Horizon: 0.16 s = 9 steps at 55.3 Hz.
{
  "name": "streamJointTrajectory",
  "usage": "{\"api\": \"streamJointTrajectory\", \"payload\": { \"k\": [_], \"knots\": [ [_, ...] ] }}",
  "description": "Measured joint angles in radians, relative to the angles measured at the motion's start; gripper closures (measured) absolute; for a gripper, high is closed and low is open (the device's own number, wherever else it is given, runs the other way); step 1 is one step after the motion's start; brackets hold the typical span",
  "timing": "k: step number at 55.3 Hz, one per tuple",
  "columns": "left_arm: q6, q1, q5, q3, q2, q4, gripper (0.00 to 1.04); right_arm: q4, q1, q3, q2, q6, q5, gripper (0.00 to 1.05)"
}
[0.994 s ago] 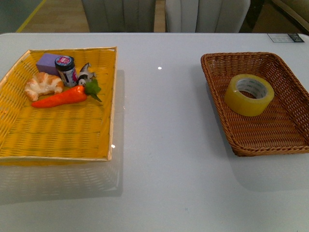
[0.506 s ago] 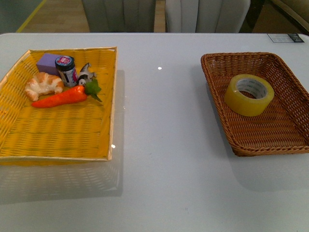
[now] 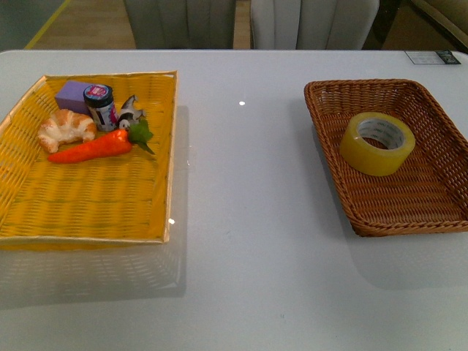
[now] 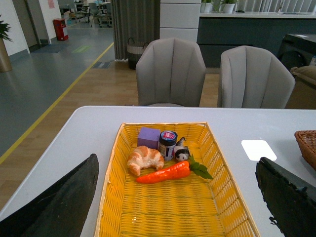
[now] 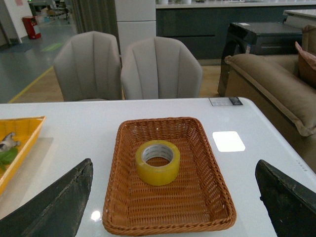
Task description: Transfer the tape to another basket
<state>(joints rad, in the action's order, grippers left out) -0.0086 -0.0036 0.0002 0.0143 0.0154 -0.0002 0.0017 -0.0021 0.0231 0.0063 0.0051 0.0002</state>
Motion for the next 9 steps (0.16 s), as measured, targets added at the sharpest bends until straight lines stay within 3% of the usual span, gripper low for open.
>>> {"api": "streamJointTrajectory", "payload": {
  "k": [9],
  "knots": [
    [0.0,0.0,0.0,0.0,0.0,0.0,0.09,0.0,0.0,0.0,0.0,0.0,0.0,0.09]
  ]
}}
